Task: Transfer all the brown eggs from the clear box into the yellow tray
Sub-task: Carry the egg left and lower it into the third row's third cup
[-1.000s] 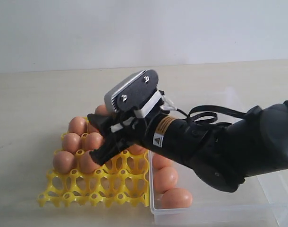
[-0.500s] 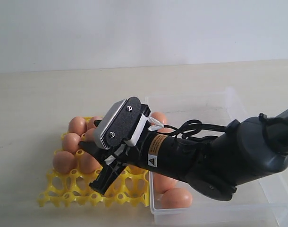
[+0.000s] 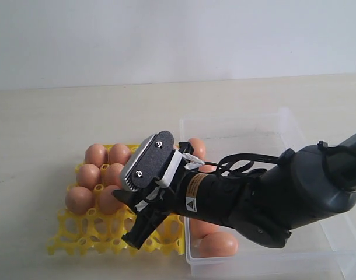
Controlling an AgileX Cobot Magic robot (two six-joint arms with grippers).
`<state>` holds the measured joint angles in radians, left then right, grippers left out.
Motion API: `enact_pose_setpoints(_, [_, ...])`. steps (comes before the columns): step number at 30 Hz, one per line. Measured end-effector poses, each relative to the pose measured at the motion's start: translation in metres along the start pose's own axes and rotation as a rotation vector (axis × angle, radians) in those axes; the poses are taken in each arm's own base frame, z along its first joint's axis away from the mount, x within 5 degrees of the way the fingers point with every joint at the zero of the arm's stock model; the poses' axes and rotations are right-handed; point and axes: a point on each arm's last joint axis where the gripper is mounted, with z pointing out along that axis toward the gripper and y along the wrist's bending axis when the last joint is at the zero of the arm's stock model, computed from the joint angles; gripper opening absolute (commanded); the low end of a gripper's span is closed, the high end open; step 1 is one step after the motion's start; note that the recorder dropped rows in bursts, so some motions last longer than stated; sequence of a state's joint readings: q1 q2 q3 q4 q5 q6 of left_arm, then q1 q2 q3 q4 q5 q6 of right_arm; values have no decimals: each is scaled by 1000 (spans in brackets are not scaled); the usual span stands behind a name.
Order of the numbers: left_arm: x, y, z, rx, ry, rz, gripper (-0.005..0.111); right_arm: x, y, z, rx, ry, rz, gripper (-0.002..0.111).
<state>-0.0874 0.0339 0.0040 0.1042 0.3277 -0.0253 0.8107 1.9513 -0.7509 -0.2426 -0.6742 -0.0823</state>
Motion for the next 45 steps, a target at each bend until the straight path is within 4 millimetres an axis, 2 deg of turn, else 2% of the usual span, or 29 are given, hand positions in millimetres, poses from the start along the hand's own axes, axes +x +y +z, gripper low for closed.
enact_pose_setpoints(10, [0, 0, 0, 0, 0, 0, 0, 1, -1, 0, 12, 10, 37, 0])
enact_pose_setpoints(19, [0, 0, 0, 0, 0, 0, 0, -5, -4, 1, 39, -78, 76, 0])
enact_pose_setpoints(26, [0, 0, 0, 0, 0, 0, 0, 7, -1, 8, 32, -65, 87, 0])
enact_pose_setpoints(36, [0, 0, 0, 0, 0, 0, 0, 9, -1, 8, 33, -68, 89, 1])
enact_pose_setpoints(38, [0, 0, 0, 0, 0, 0, 0, 9, -1, 8, 33, -68, 89, 5])
enact_pose_setpoints(41, [0, 0, 0, 0, 0, 0, 0, 9, -1, 8, 33, -68, 89, 17])
enact_pose_setpoints(45, [0, 0, 0, 0, 0, 0, 0, 9, -1, 8, 33, -68, 89, 39])
